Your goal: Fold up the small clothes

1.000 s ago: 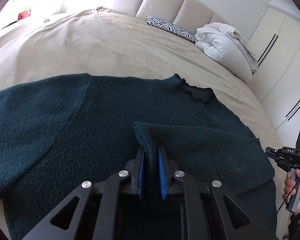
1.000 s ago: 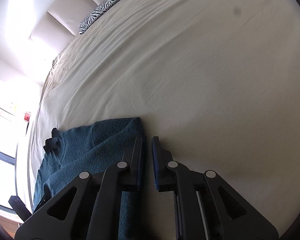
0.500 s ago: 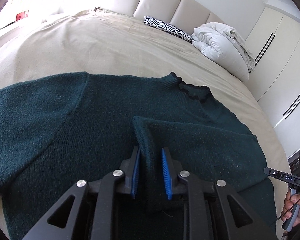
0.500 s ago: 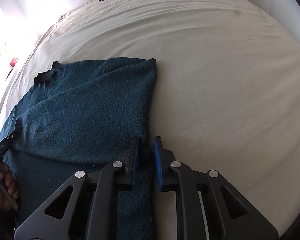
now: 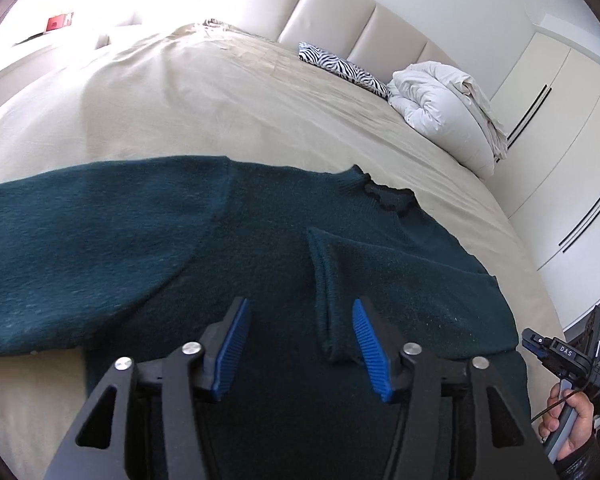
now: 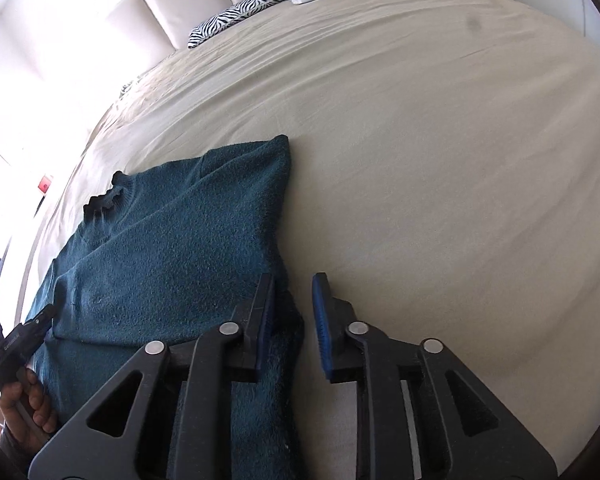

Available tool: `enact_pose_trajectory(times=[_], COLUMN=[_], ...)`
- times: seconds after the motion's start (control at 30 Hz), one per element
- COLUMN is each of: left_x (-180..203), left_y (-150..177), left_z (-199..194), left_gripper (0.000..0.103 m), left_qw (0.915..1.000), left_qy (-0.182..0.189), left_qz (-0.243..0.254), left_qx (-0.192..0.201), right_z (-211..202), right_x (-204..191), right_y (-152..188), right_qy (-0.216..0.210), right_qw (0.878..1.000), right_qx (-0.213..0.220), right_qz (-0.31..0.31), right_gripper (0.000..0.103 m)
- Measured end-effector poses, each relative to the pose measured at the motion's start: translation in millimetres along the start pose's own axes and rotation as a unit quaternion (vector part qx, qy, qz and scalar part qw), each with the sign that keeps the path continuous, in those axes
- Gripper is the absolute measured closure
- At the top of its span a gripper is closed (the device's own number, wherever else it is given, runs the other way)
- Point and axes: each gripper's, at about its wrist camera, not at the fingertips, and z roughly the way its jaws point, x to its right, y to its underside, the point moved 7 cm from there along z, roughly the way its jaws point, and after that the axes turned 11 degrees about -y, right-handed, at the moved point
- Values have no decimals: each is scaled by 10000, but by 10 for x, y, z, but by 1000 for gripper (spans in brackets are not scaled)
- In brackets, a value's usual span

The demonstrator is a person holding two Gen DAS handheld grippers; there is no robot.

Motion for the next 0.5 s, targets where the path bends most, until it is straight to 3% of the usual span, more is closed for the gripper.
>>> enact_pose_trajectory(times=[0.03,0.1,0.13,0.23,0.3,0.4,0.5], left_x=[-188,-637,-892,-1727,-2257,-2895,-3282], left_y=[5,33,50,150,251,401,497], left_z=[-156,-411,-526,-873,-1094,-1346,-1476], left_gripper=[29,29,29,29,29,29,29], left_qw=[9997,9971,9945,9783,9609,9309,8962], left_qy=[-26,-79,-135,-315,-410,-493,-239], left_qz=[-205,-729,-1021,-2026,-2710,-3585,-4385], left_qx=[125,184,189,290,388,493,632], right_z=[-143,-469,-613,-890,-958,-961,-864], right_x=[-32,-194,-306,-730,-1025,-1401,-1748], right_y=[-2,5,23,138,252,425,603], right_qy=[106,237,272,333,184,-178,-550], right_qw=[9997,9968,9943,9871,9853,9868,9892], right_qx=[205,730,982,1345,1354,1171,952], right_qz=[-8,-207,-317,-797,-1024,-1106,-973], right_gripper=[70,49,46,34,25,25,25])
